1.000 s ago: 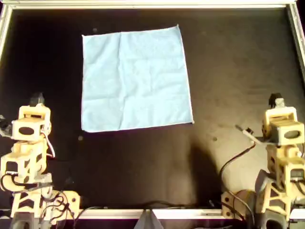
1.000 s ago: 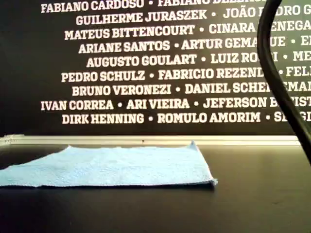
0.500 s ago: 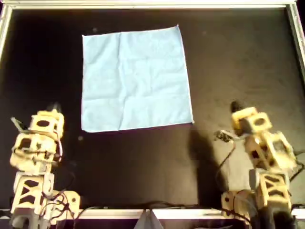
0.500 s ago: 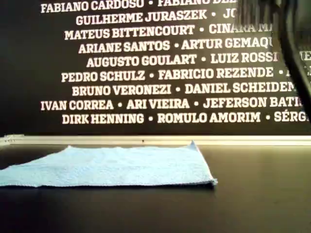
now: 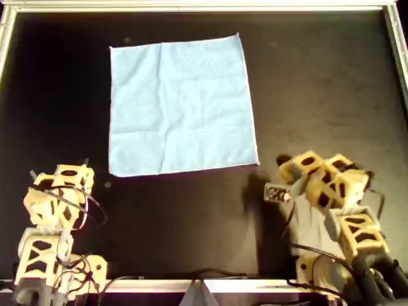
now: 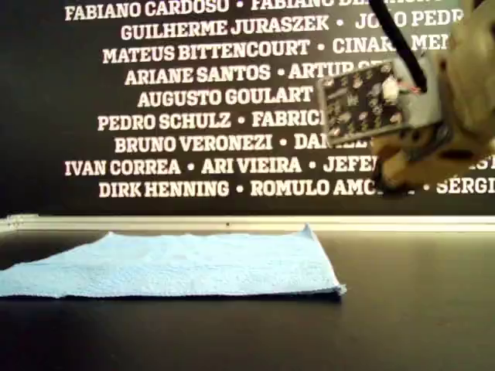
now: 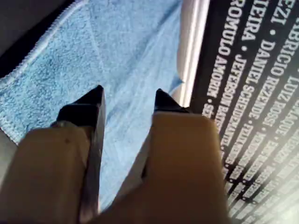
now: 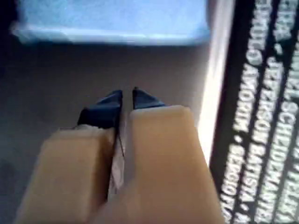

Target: Fold a cloth

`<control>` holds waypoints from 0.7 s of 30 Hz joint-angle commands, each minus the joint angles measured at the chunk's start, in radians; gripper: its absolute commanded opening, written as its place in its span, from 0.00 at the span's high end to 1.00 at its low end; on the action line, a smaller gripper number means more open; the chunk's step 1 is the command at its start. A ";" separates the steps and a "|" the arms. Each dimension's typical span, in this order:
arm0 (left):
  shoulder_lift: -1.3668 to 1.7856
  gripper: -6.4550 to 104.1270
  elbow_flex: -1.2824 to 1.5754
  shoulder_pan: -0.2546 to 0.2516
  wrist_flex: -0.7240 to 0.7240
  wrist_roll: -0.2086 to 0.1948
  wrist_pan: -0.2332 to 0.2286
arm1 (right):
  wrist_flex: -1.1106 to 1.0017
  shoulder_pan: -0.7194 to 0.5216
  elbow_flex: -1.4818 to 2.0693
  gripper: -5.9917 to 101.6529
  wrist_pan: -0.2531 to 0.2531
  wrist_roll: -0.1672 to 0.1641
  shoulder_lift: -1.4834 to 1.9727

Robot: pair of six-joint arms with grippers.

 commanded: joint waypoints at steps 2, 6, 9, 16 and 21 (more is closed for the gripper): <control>-0.003 0.59 -0.037 -0.009 0.012 -0.009 0.003 | 0.005 0.040 -0.049 0.86 -0.012 -0.017 0.063; -0.025 0.59 -0.048 -0.009 0.060 -0.011 0.005 | 0.023 0.052 -0.061 0.86 -0.011 -0.014 0.048; -0.046 0.59 -0.052 -0.009 0.118 -0.037 0.006 | 0.025 0.052 -0.046 0.84 -0.009 0.009 0.035; -0.054 0.59 -0.054 -0.012 0.192 -0.107 0.067 | 0.026 0.052 -0.132 0.64 -0.011 0.081 -0.250; -0.055 0.59 -0.054 -0.064 0.239 -0.094 0.175 | 0.028 0.081 -0.227 0.59 -0.012 0.083 -0.457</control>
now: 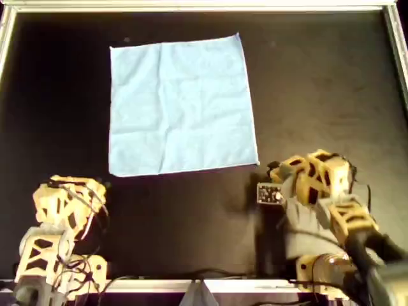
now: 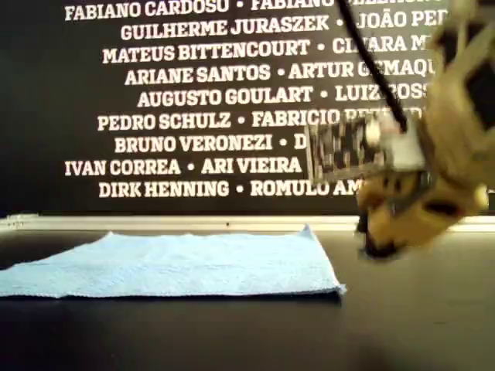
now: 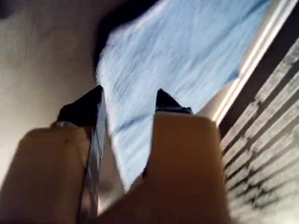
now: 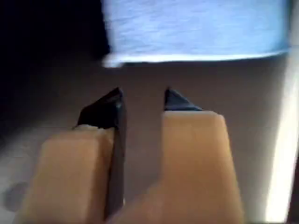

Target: Fold a cloth

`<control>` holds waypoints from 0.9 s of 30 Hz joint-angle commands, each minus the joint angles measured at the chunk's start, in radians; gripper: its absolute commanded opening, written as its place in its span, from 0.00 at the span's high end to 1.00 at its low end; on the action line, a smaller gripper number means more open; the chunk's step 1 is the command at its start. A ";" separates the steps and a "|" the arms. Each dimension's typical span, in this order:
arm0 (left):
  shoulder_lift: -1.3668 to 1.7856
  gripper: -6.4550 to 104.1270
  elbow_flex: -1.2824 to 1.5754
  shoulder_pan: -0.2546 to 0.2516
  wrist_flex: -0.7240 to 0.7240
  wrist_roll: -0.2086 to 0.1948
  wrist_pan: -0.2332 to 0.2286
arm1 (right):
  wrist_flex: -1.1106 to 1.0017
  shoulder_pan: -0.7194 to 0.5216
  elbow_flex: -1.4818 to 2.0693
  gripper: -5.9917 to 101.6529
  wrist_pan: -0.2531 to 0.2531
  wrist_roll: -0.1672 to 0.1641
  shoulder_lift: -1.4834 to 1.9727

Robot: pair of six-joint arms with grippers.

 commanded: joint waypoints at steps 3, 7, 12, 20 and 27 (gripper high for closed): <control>-0.003 0.59 -0.054 -0.041 0.015 0.005 0.046 | 0.028 0.061 -0.114 0.59 -0.009 0.003 -0.083; -0.086 0.59 -0.066 -0.043 0.014 0.008 0.038 | 0.061 0.074 -0.138 0.58 -0.003 0.003 -0.100; -0.362 0.59 -0.202 -0.043 0.006 0.008 0.034 | 0.110 0.074 -0.178 0.58 -0.008 0.003 -0.135; -0.635 0.45 -0.331 -0.041 -0.005 0.009 0.043 | 0.110 0.075 -0.195 0.58 -0.009 0.003 -0.152; -0.635 0.28 -0.344 -0.043 -0.006 0.009 0.046 | 0.112 0.075 -0.236 0.58 -0.009 -0.012 -0.186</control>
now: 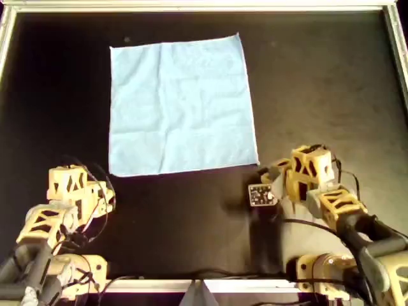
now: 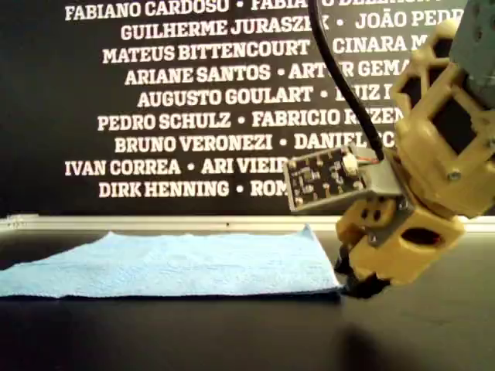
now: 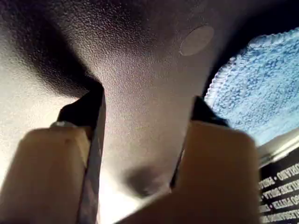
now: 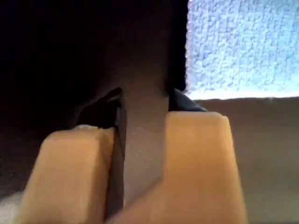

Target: Fold a cloth

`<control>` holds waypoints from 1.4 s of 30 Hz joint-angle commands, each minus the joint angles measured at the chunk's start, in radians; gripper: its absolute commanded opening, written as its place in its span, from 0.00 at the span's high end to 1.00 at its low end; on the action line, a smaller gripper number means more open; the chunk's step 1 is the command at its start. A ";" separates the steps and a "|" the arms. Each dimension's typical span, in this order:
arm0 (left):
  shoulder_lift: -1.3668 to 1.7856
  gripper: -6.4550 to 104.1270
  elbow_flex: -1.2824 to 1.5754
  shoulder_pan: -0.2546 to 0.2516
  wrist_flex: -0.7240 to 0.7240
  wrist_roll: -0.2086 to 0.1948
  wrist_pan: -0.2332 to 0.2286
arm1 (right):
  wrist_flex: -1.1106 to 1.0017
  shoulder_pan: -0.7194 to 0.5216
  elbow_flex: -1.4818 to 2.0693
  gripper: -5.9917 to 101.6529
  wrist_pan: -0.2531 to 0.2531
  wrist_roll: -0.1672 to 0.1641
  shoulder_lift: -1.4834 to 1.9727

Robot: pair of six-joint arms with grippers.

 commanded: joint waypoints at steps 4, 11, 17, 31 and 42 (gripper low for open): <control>-0.015 0.28 -0.098 -0.023 -0.020 0.006 0.009 | -0.005 0.002 -0.149 0.58 -0.011 -0.005 -0.049; 0.002 0.28 -0.107 -0.021 -0.020 0.006 0.011 | -0.005 -0.020 -0.173 0.58 0.006 -0.006 -0.005; 0.002 0.27 -0.106 -0.015 -0.020 0.006 0.000 | -0.005 0.000 -0.166 0.54 -0.008 -0.005 -0.006; -0.018 0.27 -0.126 -0.021 -0.021 0.006 -0.002 | 0.156 0.005 -0.219 0.31 0.115 0.011 -0.091; -0.296 0.27 -0.262 -0.021 -0.021 0.006 -0.002 | 0.230 0.117 -0.387 0.31 0.169 0.011 -0.218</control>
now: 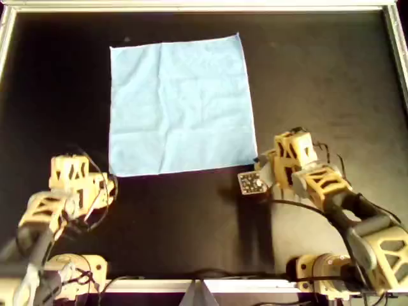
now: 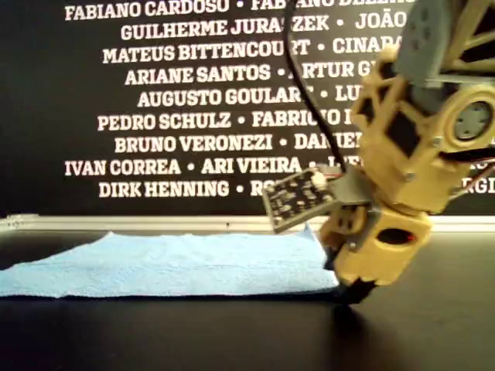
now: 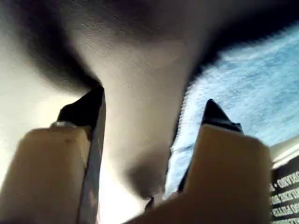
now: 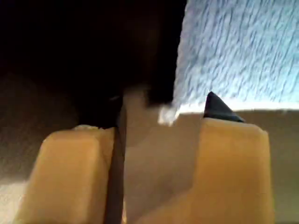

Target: Fold a cloth

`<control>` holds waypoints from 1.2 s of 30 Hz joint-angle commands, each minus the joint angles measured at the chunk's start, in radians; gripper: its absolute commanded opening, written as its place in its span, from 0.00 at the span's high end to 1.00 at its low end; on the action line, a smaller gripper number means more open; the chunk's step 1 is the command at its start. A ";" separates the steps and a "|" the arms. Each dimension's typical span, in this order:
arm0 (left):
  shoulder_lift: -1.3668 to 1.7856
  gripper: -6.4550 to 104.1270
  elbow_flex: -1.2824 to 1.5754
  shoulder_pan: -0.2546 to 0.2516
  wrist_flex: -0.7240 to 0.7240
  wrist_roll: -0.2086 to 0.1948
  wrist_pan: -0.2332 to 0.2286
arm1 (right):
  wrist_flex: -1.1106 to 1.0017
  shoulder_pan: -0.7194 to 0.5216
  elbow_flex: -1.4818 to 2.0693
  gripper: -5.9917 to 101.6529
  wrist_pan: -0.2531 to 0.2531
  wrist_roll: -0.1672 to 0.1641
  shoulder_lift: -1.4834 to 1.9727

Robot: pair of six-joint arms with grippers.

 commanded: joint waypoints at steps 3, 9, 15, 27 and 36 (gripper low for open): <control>-0.129 0.27 -0.130 -0.021 -0.020 0.006 -0.006 | 0.015 0.011 -0.069 0.31 0.011 0.003 -0.006; -0.184 0.27 -0.206 -0.021 -0.020 0.006 -0.006 | 0.015 0.012 -0.081 0.31 0.046 0.003 -0.006; -0.288 0.27 -0.267 -0.021 -0.020 0.006 -0.006 | 0.020 0.014 -0.129 0.31 0.078 0.003 -0.043; -0.348 0.28 -0.325 -0.021 -0.020 0.006 -0.006 | 0.150 0.014 -0.357 0.31 0.063 0.003 -0.190; -0.348 0.28 -0.325 -0.025 -0.018 0.006 0.008 | 0.150 0.014 -0.359 0.35 0.061 0.003 -0.190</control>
